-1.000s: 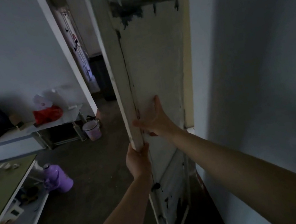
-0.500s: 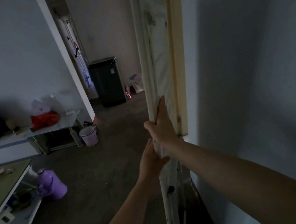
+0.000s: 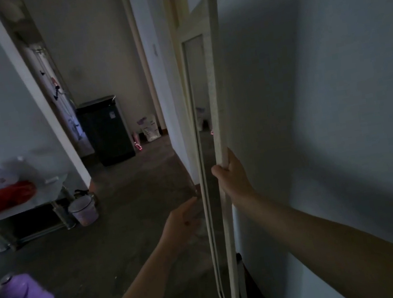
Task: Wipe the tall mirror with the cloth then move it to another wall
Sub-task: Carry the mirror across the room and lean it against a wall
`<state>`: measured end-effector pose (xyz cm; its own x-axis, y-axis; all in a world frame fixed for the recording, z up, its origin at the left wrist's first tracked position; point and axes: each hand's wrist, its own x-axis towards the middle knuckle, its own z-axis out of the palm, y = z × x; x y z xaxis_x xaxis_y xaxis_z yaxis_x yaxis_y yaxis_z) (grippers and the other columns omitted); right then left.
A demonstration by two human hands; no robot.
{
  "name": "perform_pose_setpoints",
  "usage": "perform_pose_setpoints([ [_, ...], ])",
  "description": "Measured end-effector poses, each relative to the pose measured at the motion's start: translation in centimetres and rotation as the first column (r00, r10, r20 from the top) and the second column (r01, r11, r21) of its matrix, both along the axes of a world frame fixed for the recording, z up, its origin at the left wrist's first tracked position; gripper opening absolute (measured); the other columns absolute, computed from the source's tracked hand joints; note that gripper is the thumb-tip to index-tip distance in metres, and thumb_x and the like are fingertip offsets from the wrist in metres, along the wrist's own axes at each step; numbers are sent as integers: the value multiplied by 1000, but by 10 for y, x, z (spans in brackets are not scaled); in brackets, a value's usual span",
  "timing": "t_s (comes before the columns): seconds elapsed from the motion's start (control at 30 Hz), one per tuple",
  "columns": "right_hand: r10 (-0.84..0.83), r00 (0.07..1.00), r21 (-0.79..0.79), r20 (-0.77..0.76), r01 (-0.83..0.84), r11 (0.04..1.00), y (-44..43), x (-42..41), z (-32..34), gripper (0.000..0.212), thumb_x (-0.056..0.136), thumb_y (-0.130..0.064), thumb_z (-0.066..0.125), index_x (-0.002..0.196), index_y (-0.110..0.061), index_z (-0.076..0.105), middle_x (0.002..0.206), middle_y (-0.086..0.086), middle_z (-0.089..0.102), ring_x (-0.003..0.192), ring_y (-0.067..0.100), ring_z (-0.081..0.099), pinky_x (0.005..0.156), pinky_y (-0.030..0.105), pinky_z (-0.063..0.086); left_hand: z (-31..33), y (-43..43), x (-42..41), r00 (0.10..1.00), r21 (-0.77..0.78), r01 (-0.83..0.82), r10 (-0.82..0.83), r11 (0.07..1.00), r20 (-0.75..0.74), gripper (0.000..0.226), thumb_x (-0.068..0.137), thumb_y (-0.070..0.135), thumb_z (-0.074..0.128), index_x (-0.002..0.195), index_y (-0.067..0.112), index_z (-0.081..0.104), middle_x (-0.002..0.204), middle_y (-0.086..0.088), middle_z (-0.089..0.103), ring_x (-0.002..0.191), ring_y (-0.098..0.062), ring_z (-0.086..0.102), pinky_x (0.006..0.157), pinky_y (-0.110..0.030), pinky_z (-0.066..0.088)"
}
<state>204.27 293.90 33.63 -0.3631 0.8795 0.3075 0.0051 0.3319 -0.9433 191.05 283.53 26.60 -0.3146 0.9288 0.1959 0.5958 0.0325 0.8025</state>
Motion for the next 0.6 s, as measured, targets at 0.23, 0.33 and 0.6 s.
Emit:
perform_pose_setpoints([
  [0.23,49,999,-4,-24,-49,999,4,22,-11,27,85,-5,54,84,-32,51,62,-23,61,54,-10,57,47,3,41,-24,18,26,989,-144,63,-81,988,-123,66,82,14,68,138,31,39,132,-1,55,110,-5,57,87,-19,52],
  [0.33,52,998,-8,-44,-52,999,5,28,-11,27,85,-4,53,84,-32,51,58,-29,59,52,-11,56,47,3,41,-25,22,34,986,-167,52,-78,985,-148,69,81,19,69,140,34,36,136,5,50,108,3,49,74,-4,42],
  [0.6,-10,997,-33,-79,7,999,11,45,-9,22,83,-10,56,90,-30,52,77,0,53,64,-3,57,55,11,46,-29,30,75,996,-174,71,-78,982,-36,92,75,23,76,148,27,20,152,2,32,138,-16,35,111,-33,37],
])
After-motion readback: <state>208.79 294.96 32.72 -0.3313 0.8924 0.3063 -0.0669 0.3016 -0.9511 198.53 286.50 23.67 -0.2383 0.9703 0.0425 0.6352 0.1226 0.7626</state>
